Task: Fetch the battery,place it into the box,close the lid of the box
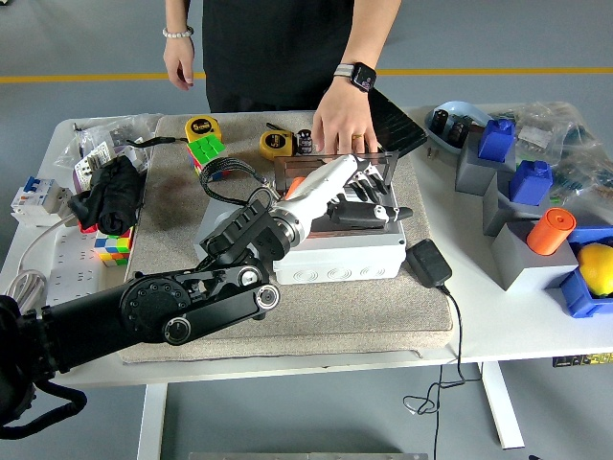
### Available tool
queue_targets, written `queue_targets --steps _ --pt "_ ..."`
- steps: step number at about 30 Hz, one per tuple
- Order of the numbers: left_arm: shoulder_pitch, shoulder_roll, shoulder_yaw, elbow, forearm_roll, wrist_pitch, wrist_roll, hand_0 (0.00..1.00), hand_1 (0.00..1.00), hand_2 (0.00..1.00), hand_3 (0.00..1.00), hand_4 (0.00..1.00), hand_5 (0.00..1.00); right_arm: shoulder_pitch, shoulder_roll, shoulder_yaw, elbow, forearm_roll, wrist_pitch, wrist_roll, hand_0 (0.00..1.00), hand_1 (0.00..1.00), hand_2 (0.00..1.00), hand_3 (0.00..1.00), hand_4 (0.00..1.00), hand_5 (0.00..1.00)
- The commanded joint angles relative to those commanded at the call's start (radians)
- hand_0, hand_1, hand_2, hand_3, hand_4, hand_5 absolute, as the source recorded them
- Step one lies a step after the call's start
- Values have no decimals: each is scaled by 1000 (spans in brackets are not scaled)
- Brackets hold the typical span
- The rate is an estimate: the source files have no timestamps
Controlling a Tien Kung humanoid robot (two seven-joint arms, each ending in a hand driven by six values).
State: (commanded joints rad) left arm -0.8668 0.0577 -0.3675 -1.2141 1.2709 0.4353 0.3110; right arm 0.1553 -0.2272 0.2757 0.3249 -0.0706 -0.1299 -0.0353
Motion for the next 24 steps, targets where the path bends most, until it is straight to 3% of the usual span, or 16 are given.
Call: queue_targets --steps 10,17,24 --pt "49 56 -85 -102 30 -20 10 292 551 513 536 998 572 -3 2 11 0 -2 -1 1 576 642 667 585 948 477" --pt "111 120 -141 -180 60 -40 29 293 553 514 538 998 576 -5 4 21 0 -7 -1 1 577 642 666 585 948 477" --pt "146 157 -184 -203 66 -48 28 295 555 519 545 998 580 -7 4 22 0 -7 -2 2 575 642 666 585 948 477"
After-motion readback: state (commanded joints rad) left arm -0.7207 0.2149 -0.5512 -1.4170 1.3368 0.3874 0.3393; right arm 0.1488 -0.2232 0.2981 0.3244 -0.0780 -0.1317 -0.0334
